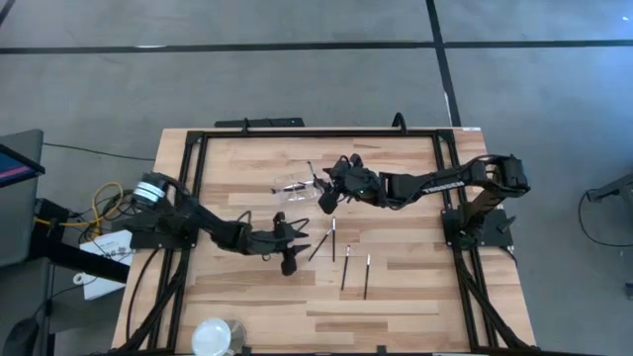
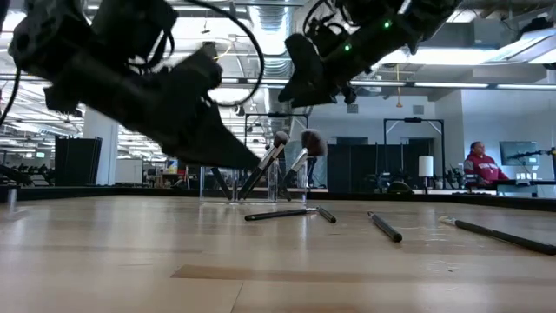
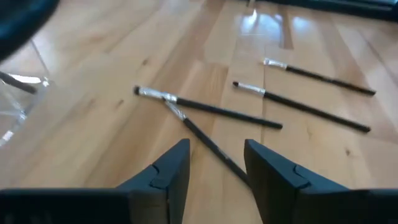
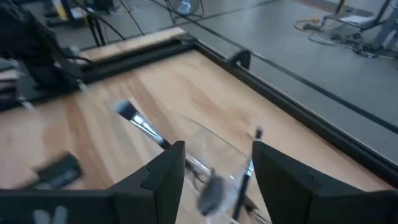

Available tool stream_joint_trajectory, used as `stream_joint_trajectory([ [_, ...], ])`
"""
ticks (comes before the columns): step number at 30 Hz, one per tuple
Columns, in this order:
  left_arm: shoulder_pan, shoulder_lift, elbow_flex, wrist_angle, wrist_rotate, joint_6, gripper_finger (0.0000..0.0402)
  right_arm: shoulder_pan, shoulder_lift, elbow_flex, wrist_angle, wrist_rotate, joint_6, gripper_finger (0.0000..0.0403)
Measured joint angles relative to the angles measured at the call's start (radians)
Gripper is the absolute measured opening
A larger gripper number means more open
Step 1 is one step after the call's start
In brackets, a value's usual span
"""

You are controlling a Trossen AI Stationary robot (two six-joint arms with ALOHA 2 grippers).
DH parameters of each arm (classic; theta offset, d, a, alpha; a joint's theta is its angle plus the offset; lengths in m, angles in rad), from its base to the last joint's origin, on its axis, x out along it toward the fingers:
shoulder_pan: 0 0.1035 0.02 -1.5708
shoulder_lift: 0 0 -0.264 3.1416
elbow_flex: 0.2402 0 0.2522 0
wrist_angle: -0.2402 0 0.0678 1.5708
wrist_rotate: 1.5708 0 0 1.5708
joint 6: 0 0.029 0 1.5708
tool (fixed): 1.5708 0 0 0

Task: Put items in baskets/containers
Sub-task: Put the black liner brush into the transparent organizer

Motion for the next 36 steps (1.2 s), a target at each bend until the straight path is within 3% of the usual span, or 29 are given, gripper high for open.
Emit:
stream_joint_trajectory([
  [13,-0.014,0.196,0.139,0.069,-0.025,0.002,0.015,0.02,-0.022,0.005,0.004,0.0,-0.05,0.0172],
  [24,-0.015,0.304,0.136,0.093,-0.097,-0.027,0.0146,0.025,-0.022,0.005,-0.008,-0.002,-0.05,0.0169],
  [28,-0.015,0.296,0.106,0.091,-0.097,-0.026,0.0123,0.025,-0.022,0.005,-0.017,-0.002,-0.05,0.0169],
  [36,-0.016,0.295,0.059,0.139,-0.02,-0.02,0.0035,0.025,-0.022,0.005,-0.022,-0.005,-0.05,0.0165],
])
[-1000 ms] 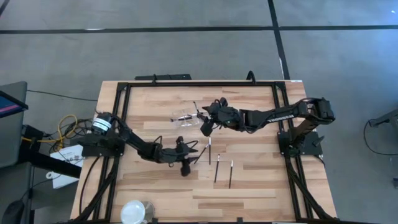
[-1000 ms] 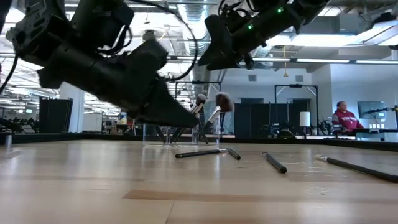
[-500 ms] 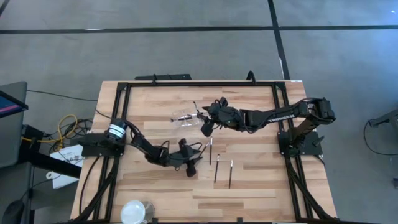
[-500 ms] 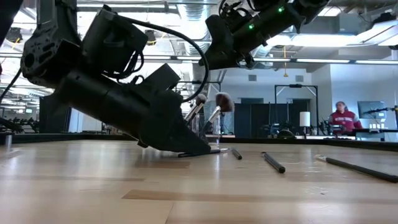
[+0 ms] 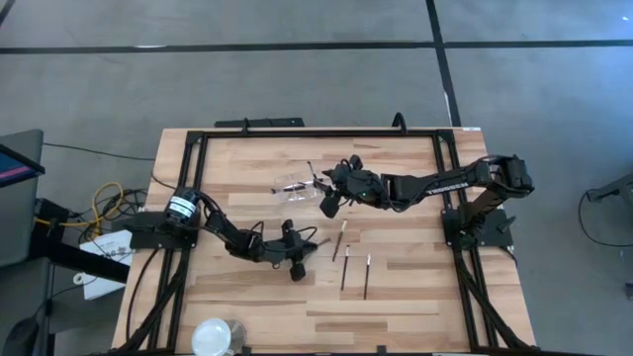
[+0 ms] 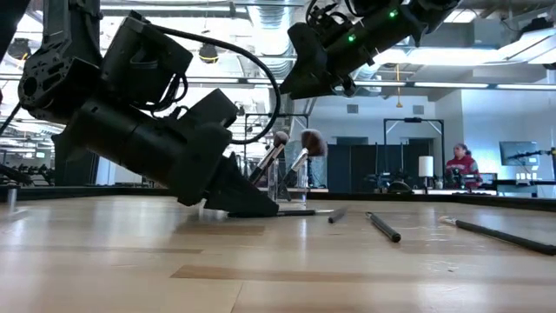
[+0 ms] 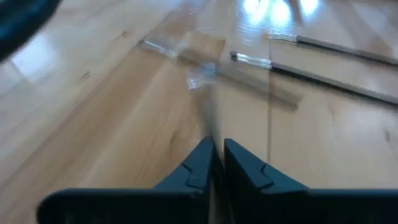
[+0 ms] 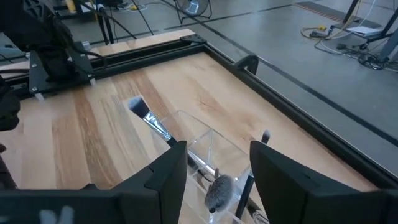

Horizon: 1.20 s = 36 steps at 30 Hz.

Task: Put items in baskets/containers
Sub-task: Put the black liner brush into the transparent organizer

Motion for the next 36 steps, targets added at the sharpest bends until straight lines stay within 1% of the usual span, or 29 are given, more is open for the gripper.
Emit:
stream_joint_trajectory([
  [3,0.0,0.004,-0.005,0.027,0.01,0.027,0.0027,0.0,0.0,0.0,0.0,0.0,0.0,0.0164],
  [5,0.0,-0.008,-0.005,0.025,0.012,0.069,0.0034,0.0,0.0,0.0,0.001,0.0,0.0,0.0164],
  [12,0.025,-0.061,-0.011,-0.009,0.03,0.083,0.0102,0.0,0.0,0.0,-0.002,-0.006,0.003,0.0161],
  [15,0.039,-0.032,-0.011,0.012,0.053,0.073,0.0121,0.006,-0.004,0.0,-0.003,-0.094,0.007,0.0158],
  [17,0.043,-0.003,-0.01,0.04,0.058,0.073,0.0125,0.019,-0.017,0.0,0.003,-0.153,0.001,0.0156],
  [20,0.04,0.027,-0.015,0.076,0.044,0.073,0.011,0.051,-0.036,0.0,-0.014,-0.191,-0.034,0.0152],
  [22,0.039,0.035,-0.029,0.102,0.052,0.073,0.0083,0.079,-0.037,0.0,-0.027,-0.21,-0.098,0.0149],
  [25,0.045,0.029,-0.059,0.142,0.082,0.068,0.0024,0.123,-0.028,0.0,-0.06,-0.257,-0.183,0.0146],
  [26,0.049,0.023,-0.067,0.146,0.086,0.067,0.0015,0.134,-0.018,0.0,-0.074,-0.272,-0.2,0.0145],
  [30,0.056,-0.029,-0.08,0.128,0.097,0.093,0.0013,0.169,0.057,-0.028,-0.073,-0.282,-0.174,0.0142],
  [33,0.056,-0.097,-0.094,0.08,0.104,0.156,0.0012,0.168,0.127,-0.034,-0.038,-0.282,-0.168,0.0141],
  [36,0.056,-0.178,-0.113,0.039,0.1,0.179,0.0012,0.154,0.2,-0.036,-0.028,-0.281,-0.169,0.0141],
])
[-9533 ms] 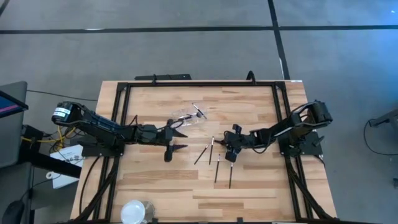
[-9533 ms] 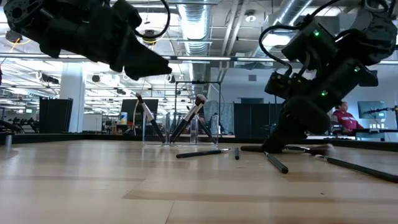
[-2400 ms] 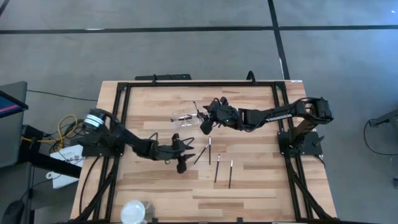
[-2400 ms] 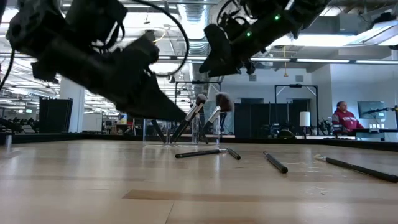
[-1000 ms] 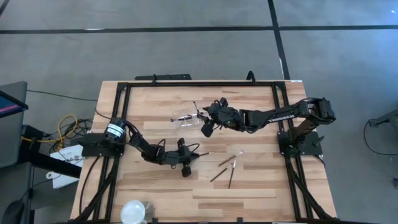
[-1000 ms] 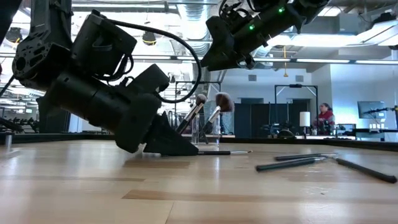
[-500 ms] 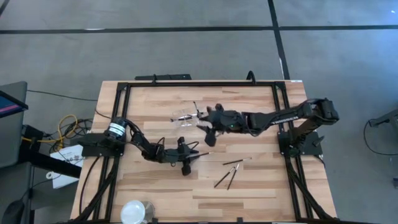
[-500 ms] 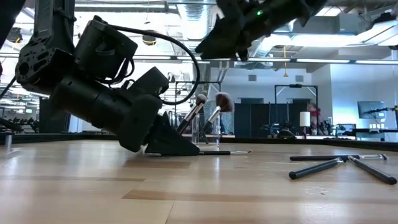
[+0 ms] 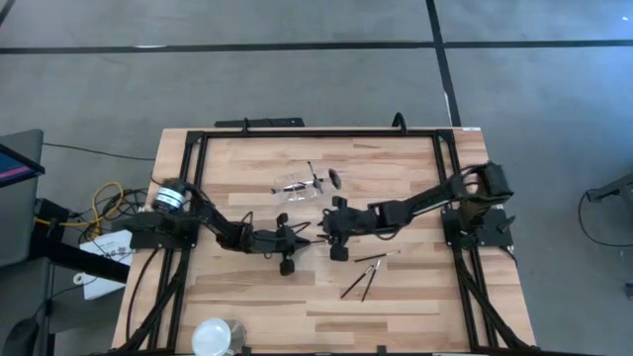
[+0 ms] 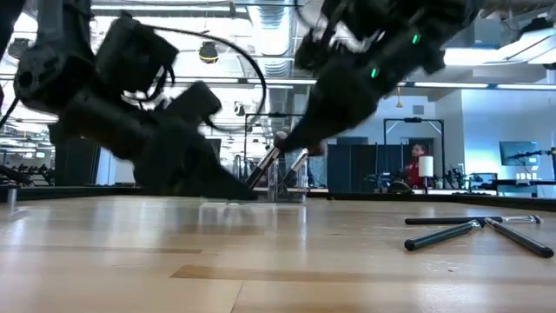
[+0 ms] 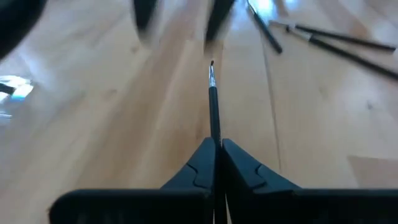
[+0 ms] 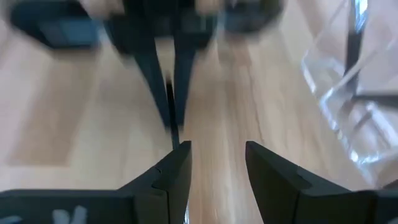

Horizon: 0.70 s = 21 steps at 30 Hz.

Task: Put items in baskets/containers
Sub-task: Put the black liner brush into the transparent organizer

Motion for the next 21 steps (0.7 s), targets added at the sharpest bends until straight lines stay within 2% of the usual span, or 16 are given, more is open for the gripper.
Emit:
stream_joint_trajectory([
  [4,0.0,-0.097,-0.055,-0.094,-0.027,-0.001,0.0012,-0.03,0.076,0.0,0.011,-0.002,-0.004,0.014],
  [8,0.0,-0.168,-0.113,-0.097,-0.075,-0.006,0.0011,-0.064,0.13,0.004,0.076,-0.016,0.025,0.0136],
  [12,-0.001,-0.192,-0.142,-0.084,-0.092,-0.009,0.0011,-0.096,0.16,0.002,0.128,-0.101,0.046,0.0133],
  [21,0.005,-0.192,-0.148,-0.083,-0.108,-0.028,0.001,-0.097,0.16,0.002,0.216,-0.129,0.044,0.0132],
])
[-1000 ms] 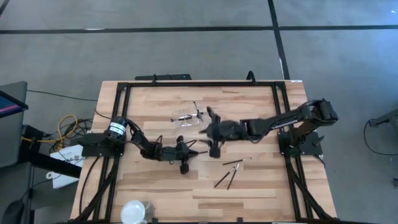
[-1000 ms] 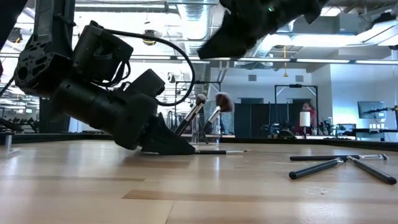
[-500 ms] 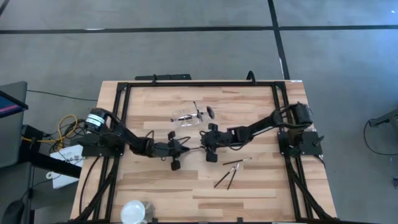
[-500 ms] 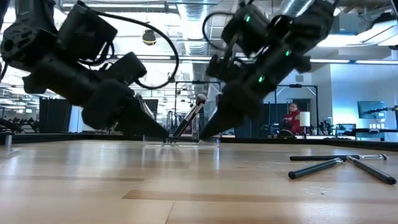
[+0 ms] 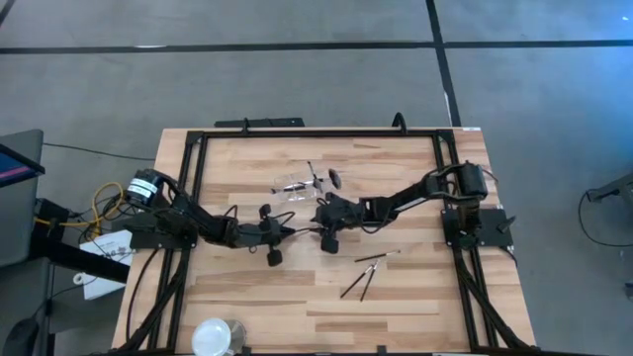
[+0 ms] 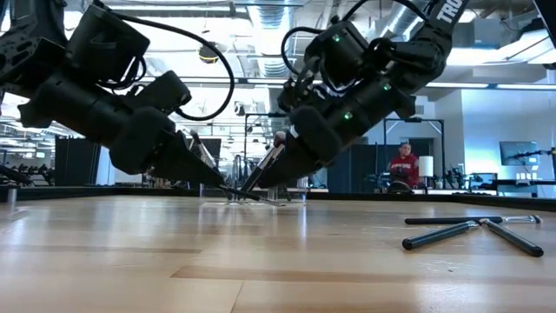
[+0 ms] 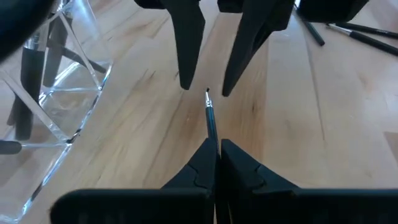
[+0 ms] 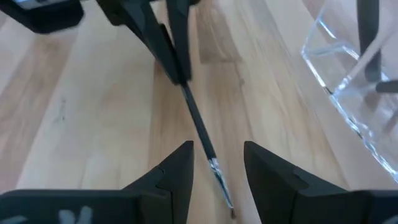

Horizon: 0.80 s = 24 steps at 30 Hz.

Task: Put items in baskets/containers
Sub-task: Put the black liner brush into the transparent organizer

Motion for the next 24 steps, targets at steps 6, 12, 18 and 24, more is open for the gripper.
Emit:
stream_joint_trajectory([
  [6,0.0,0.0,0.0,0.013,0.002,0.0,0.001,0.001,0.001,0.0,0.004,-0.006,-0.005,0.0131],
  [12,0.0,-0.001,0.002,0.034,0.003,0.0,0.001,0.001,0.002,0.0,-0.02,-0.005,-0.007,0.0125],
  [18,0.0,-0.001,0.002,0.038,0.003,0.0,0.001,0.0,0.002,0.0,-0.061,0.025,-0.007,0.0118],
  [24,0.0,-0.001,0.002,0.068,0.003,0.0,0.001,0.0,0.002,0.0,-0.064,0.029,-0.007,0.0118],
])
